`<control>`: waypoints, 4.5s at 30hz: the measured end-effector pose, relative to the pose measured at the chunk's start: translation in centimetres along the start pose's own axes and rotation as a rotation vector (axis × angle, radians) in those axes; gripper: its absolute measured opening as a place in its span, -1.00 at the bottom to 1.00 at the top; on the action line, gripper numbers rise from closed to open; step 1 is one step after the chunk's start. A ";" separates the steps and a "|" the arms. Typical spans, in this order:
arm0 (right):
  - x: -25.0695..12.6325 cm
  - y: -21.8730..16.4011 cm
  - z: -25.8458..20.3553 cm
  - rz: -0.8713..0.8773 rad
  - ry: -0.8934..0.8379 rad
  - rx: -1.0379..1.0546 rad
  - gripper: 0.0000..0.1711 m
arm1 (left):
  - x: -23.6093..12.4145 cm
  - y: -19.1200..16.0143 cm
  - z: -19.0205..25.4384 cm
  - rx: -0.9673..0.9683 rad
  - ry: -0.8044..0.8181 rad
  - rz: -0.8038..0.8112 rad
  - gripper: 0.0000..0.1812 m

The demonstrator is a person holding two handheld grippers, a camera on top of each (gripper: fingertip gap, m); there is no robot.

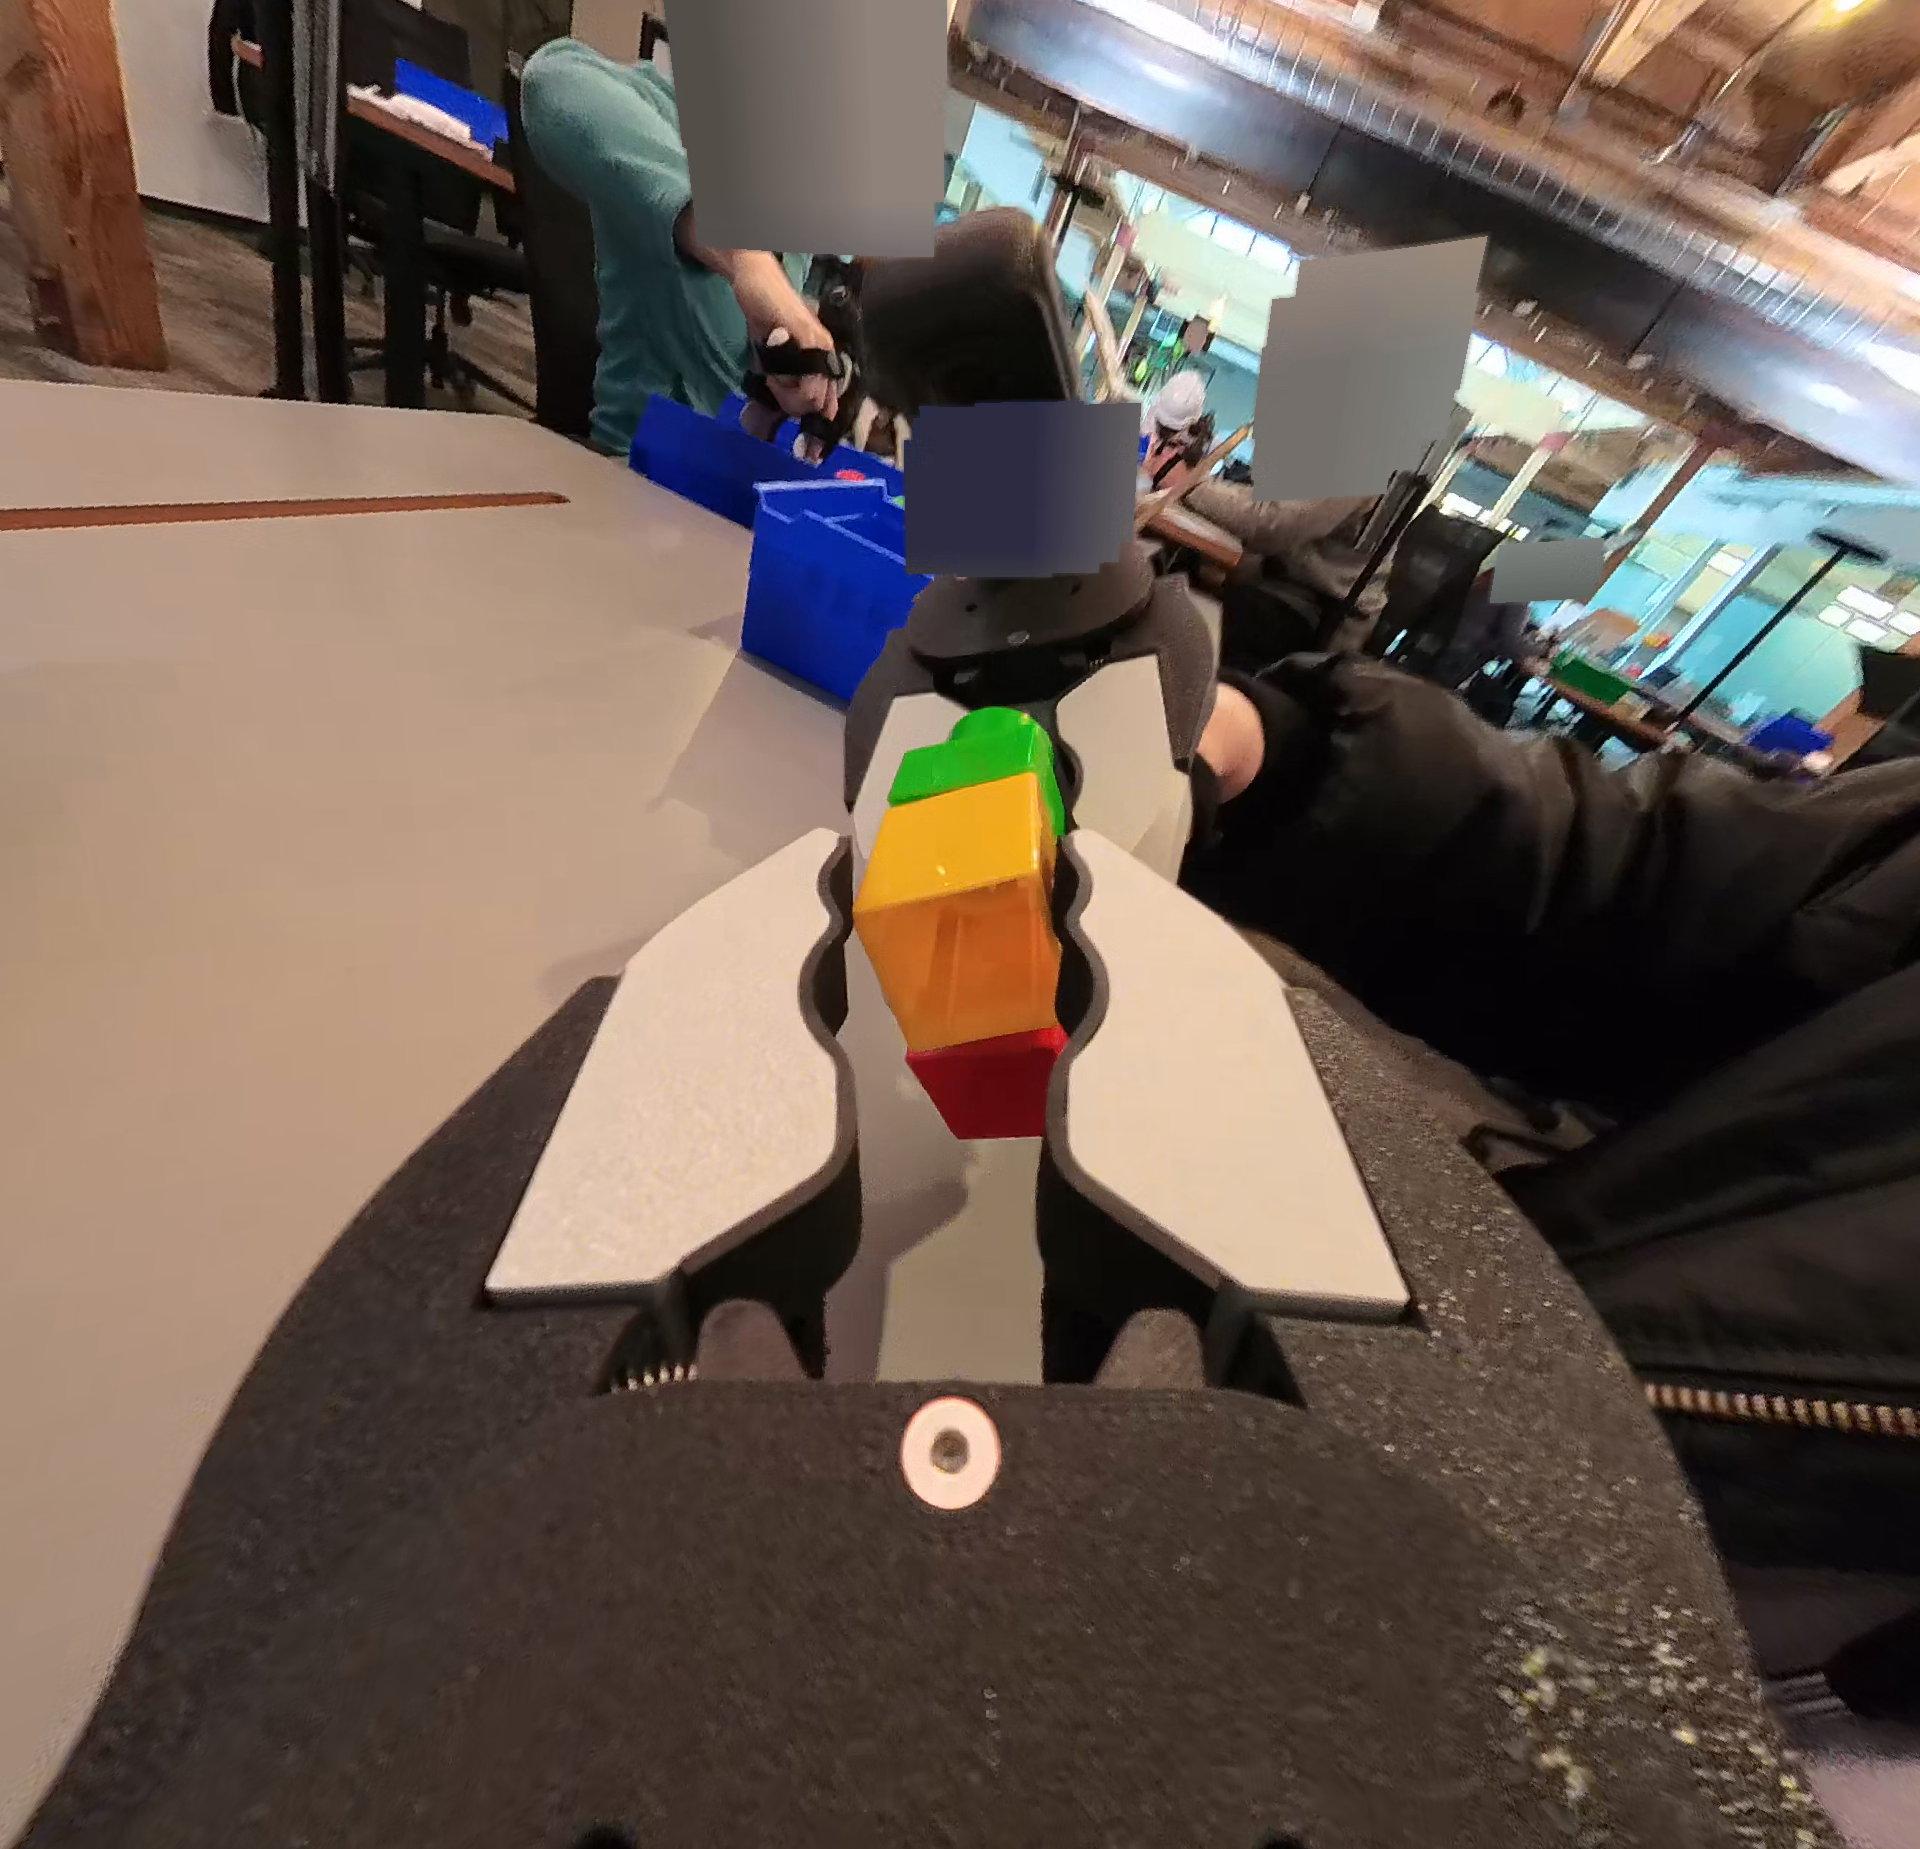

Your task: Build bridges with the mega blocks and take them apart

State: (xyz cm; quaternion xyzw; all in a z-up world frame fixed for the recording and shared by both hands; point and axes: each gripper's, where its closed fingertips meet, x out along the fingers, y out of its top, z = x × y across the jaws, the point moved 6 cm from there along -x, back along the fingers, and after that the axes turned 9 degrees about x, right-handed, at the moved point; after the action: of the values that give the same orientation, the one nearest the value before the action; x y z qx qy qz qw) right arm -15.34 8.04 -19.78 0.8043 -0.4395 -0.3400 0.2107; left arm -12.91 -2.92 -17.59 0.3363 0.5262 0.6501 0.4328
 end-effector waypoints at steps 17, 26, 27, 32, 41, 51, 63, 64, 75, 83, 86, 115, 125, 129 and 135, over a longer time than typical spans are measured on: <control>0.0 -0.4 -0.4 -0.066 -0.010 -0.038 -0.53 | 0.3 -0.9 0.4 -0.016 -0.064 -0.040 -0.60; 0.0 -0.7 -0.1 -0.123 -0.041 -0.035 -0.53 | 0.7 -1.2 0.3 -0.026 -0.078 -0.065 -0.60; 0.0 -0.7 -0.1 -0.130 -0.042 -0.037 -0.53 | 0.7 -1.3 0.3 -0.025 -0.082 -0.070 -0.60; 0.1 -1.1 0.1 -0.138 -0.036 -0.038 -0.53 | 0.8 -1.6 0.4 -0.030 -0.093 -0.078 -0.60; -1.2 0.4 0.0 0.082 0.112 0.125 -0.53 | -2.7 1.2 -0.5 0.015 -0.095 0.127 -0.76; -1.7 0.8 -0.3 0.132 0.249 0.273 -0.53 | -3.0 1.1 1.7 0.572 0.069 -0.048 -0.77; -1.3 0.6 -0.4 0.093 0.252 0.342 -0.53 | -1.4 -0.1 2.1 0.683 0.039 -0.109 -0.74; -1.2 0.6 -0.4 0.088 0.258 0.351 -0.53 | -1.2 -0.2 2.1 0.692 0.041 -0.112 -0.74; -1.9 -0.1 1.1 -0.017 0.034 0.303 -0.53 | -2.9 -0.9 0.6 0.610 0.099 -0.182 -0.64; -0.9 0.3 0.7 -0.326 -0.208 0.012 -0.52 | -0.9 -1.2 -0.5 0.202 -0.079 -0.320 -0.40; -0.1 0.2 0.4 -0.418 -0.249 -0.044 -0.52 | 0.3 -0.9 0.0 0.227 -0.134 -0.368 -0.42; -1.2 3.3 -2.5 0.183 -0.900 -1.069 0.35 | -2.6 2.3 -4.0 -0.096 0.178 -0.091 -0.59; -0.4 6.0 -2.1 0.052 -1.146 -1.168 0.24 | -1.1 4.1 -2.4 -0.030 0.279 -0.063 -0.60; -0.5 6.5 -1.9 0.010 -1.155 -1.153 0.24 | -0.8 4.2 -2.0 0.006 0.298 -0.073 -0.60; -0.4 6.5 -1.7 0.002 -1.137 -1.130 0.13 | -0.5 4.4 -1.6 0.027 0.330 -0.080 -0.60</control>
State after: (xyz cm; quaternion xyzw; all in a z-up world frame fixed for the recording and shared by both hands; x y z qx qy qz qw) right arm -17.87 5.02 -14.31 0.2794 -0.2417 -0.8686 0.3302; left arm -15.00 -4.34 -13.63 0.2095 0.6119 0.6717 0.3613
